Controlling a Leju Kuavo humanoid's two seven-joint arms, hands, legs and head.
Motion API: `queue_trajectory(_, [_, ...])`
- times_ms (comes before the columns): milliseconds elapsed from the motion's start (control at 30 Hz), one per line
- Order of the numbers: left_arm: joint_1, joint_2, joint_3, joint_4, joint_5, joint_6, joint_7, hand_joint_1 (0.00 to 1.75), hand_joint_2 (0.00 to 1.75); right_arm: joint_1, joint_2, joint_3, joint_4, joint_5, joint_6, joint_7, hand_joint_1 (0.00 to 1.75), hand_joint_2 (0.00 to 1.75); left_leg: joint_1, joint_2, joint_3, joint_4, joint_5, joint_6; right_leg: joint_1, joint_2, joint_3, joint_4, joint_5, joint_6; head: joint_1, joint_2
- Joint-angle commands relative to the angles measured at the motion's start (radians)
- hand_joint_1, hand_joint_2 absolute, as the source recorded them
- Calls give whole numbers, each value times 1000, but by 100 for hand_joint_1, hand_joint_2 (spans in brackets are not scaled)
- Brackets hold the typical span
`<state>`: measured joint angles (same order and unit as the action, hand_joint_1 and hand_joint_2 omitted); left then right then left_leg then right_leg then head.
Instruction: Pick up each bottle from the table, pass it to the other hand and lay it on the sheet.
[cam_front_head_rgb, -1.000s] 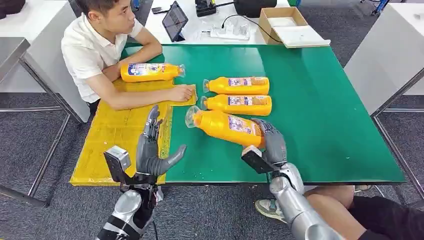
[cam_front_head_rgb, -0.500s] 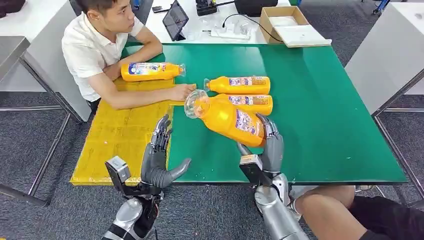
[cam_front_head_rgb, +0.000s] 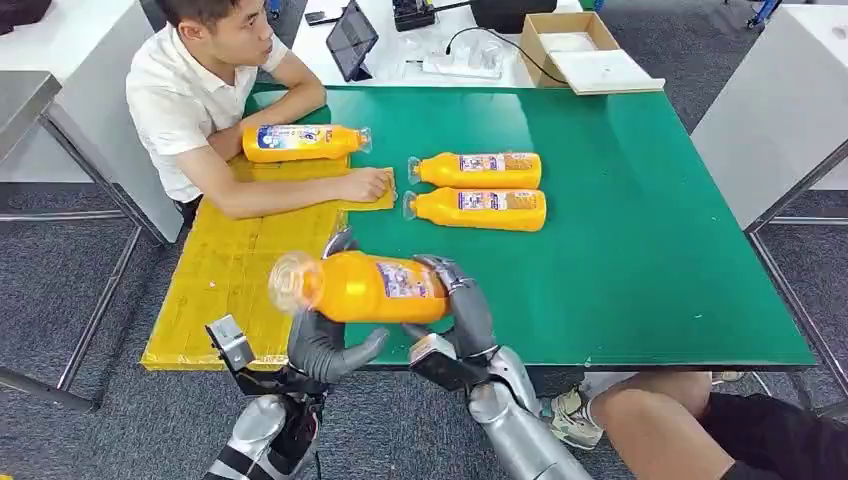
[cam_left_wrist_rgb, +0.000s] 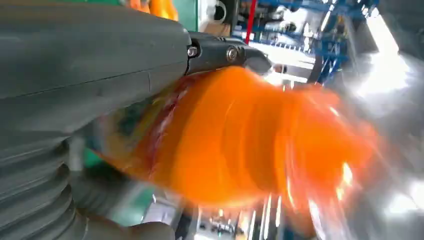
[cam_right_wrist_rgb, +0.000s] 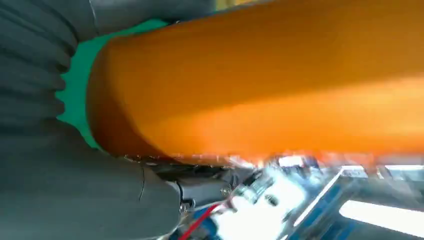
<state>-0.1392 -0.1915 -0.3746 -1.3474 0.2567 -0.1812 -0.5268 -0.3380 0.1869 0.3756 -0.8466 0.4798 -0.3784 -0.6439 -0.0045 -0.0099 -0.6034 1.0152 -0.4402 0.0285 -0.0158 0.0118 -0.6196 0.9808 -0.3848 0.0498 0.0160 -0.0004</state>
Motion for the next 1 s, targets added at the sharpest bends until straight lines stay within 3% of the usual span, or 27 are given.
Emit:
queue_trajectory(33, [-99,-8,-10,111,58,-46,25,0,175,-59,30,215,143,64,-25,-22,175,175,1,1,4,-1,-1,-2,1,-1,4,-1,-1,-2,0,0])
queue_trajectory(567, [-144,4,-60,181,36,-64,69,0,175,-72,26,271,154,36,-22,-27,175,175,0,-2,1,0,0,-1,0,-3,1,-1,-1,-1,0,0])
queue_trajectory(600, [-154,4,-65,204,-1,-17,76,35,175,-70,22,275,141,40,-31,-13,175,175,1,-2,3,0,-1,-2,1,-3,3,-1,-1,-2,0,0])
queue_trajectory(633, [-156,3,-65,207,-13,-3,70,175,175,-69,21,275,137,39,-29,-11,175,175,1,-3,5,0,-1,-3,2,-5,5,0,-3,-3,0,0])
queue_trajectory(667, [-160,0,-62,219,-16,2,68,175,175,-63,19,272,121,27,-14,3,161,175,1,-2,3,0,-1,-2,1,-4,3,-1,-1,-2,0,0])
queue_trajectory(700, [-158,2,-59,215,-23,7,60,175,175,-59,18,272,112,20,-3,15,56,175,1,-2,3,0,-1,-2,1,-3,3,-1,-1,-2,0,0])
queue_trajectory(733, [-156,4,-54,209,-24,11,58,175,175,-53,18,271,104,10,8,14,0,175,0,-1,1,0,0,-1,0,-2,1,-1,-1,-1,0,0])
queue_trajectory(767, [-155,5,-51,205,-24,12,58,175,175,-49,17,269,99,2,13,9,0,0,1,-1,4,0,-1,-2,1,-3,4,-1,-2,-2,0,0])
queue_trajectory(1000, [-186,37,7,246,-68,117,81,175,175,7,-47,226,35,-31,-50,-39,0,0,1,-3,6,-1,-2,-3,2,-5,7,-1,-3,-3,0,0])
